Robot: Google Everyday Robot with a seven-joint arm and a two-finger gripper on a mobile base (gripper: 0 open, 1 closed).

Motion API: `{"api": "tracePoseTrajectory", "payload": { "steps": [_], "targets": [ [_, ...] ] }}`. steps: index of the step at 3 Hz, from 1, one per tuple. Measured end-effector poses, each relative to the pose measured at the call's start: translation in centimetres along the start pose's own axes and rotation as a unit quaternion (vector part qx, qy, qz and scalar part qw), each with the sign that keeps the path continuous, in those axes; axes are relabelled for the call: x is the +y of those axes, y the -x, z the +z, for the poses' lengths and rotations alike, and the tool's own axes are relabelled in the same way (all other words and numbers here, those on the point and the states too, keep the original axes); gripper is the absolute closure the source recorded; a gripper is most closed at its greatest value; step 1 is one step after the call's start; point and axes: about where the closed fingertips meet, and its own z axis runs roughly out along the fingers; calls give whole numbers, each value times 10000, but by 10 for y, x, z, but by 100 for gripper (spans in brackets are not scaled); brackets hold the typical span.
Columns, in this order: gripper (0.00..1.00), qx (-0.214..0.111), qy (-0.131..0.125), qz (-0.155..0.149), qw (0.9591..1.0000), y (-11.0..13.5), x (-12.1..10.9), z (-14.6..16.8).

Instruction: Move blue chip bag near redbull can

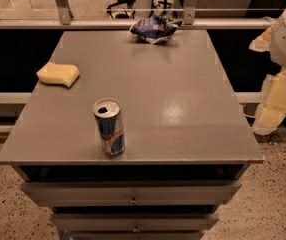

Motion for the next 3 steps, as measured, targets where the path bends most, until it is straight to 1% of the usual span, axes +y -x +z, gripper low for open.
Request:
{"api": "tracePoseTrajectory", "payload": {
  "steps": [1, 2, 3],
  "targets": [
    [0, 0, -1, 0, 10000, 0, 0, 0],
    [0, -111, -5, -28, 9999, 4, -6, 4],
    [0, -442, -114, -46, 9989, 20, -37, 18]
  ]
}}
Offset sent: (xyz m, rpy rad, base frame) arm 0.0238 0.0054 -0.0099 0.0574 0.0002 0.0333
